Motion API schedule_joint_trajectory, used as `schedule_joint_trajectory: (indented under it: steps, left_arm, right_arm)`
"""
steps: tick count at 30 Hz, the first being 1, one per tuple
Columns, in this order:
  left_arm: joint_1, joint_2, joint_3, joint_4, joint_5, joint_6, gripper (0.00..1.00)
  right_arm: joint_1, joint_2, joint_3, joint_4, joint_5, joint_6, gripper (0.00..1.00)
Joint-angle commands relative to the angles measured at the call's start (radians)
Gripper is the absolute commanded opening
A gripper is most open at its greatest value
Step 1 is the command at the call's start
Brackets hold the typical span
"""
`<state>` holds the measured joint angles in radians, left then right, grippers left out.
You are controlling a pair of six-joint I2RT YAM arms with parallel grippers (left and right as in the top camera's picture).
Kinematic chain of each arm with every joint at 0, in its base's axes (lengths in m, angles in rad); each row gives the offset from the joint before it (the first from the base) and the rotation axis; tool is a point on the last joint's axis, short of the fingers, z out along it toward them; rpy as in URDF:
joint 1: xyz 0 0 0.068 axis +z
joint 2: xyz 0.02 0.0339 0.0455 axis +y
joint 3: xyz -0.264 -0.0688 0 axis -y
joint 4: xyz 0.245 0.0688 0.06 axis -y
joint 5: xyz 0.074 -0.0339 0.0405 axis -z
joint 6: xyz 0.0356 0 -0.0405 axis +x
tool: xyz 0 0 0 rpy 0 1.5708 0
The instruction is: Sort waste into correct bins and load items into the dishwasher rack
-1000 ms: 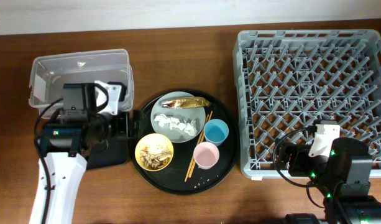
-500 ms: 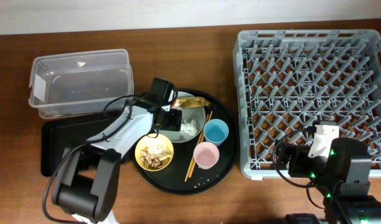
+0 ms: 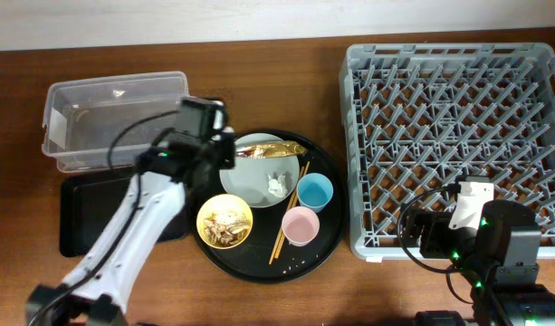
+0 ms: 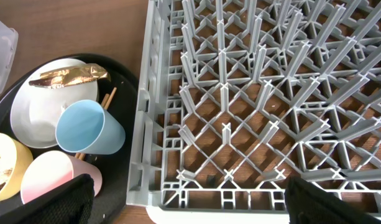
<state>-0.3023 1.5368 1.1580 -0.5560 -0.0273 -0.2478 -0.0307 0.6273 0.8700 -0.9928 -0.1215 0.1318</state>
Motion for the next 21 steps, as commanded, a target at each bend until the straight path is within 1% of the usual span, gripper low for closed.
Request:
schedule_joint_trajectory:
  steps: [1,2,6,7,9,10,11,12,13,16,17,18,19,21]
  left_arm:
    - [0.124,-0.074,0.011,0.039,-0.026,0.002,0.0]
    - [0.189,-0.073,0.011,0.068,-0.026,0.002,0.0]
    - [0.323,-0.064,0.011,0.153,-0.032,0.002,0.0]
    - [0.345,-0.042,0.011,0.168,-0.058,0.002,0.0]
    - [0.358,0.015,0.011,0.203,-0.06,0.002,0.0]
    - [0.357,0.055,0.01,0.219,-0.06,0.002,0.05]
    - [0.357,0.073,0.011,0.228,-0.06,0.002,0.34]
    - [0.357,0.074,0.011,0.238,-0.054,0.002,0.45]
    - [0.357,0.071,0.019,0.253,0.003,0.033,0.5]
    - [0.342,0.069,0.047,0.245,0.148,0.048,0.58]
    - [0.315,0.069,0.047,0.245,0.199,0.108,0.59]
    - [0.269,0.069,0.047,0.239,0.22,0.183,0.64]
    - [0.193,0.069,0.047,0.222,0.219,0.307,0.67]
    - [0.084,0.082,0.047,0.221,0.214,0.468,0.75]
  right_arm:
    - [0.004,-0.003,0.021,0.001,0.002,0.004,0.99]
    - [0.004,-0.003,0.021,0.001,0.002,0.004,0.99]
    - [0.005,-0.003,0.021,0.001,0.002,0.004,0.99]
    - [0.004,-0.003,0.021,0.001,0.002,0.004,0.99]
    - [0.004,-0.003,0.021,0.001,0.002,0.004,0.99]
    - [0.004,-0.003,0.021,0.001,0.002,0.004,0.99]
    - [0.004,-0.003,0.021,0.001,0.002,0.004,0.99]
    - [0.004,-0.003,0.021,0.001,0.002,0.004,0.99]
    - [0.005,-0.003,0.021,0.001,0.002,0.004,0.98]
    - [0.004,-0.003,0.021,0.001,0.002,0.004,0.99]
    - [0.004,-0.003,0.021,0.001,0.002,0.004,0.99]
    - [0.004,-0.003,0.021,0.001,0.002,0.004,0.99]
    - [0.005,-0.003,0.021,0.001,0.002,0.004,0.98]
    - [0.004,-0.003,0.021,0.001,0.002,0.004,0.99]
